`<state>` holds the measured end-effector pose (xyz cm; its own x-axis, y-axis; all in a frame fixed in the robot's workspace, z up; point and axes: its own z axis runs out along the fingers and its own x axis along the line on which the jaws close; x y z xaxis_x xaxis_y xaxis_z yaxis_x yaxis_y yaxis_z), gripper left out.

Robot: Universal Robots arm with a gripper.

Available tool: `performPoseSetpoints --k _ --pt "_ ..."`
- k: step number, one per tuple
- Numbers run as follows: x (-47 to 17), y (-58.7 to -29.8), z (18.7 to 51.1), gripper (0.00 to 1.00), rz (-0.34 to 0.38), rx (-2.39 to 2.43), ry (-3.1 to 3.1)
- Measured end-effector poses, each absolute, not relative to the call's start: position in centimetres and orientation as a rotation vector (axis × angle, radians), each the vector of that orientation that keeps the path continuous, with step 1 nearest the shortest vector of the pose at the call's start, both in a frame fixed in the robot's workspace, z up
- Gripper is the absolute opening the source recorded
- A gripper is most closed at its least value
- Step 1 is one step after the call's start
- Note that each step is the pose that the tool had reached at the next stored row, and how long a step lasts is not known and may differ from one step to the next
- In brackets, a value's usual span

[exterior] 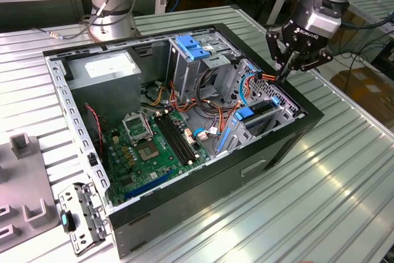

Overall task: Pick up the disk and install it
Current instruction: 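Insert the first disk wire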

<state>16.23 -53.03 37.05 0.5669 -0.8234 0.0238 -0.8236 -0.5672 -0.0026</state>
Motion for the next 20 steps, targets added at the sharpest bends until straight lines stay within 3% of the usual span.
performPoseSetpoints --k 20 --pt "15.28 -53.03 37.02 0.16 0.034 2.559 -1.803"
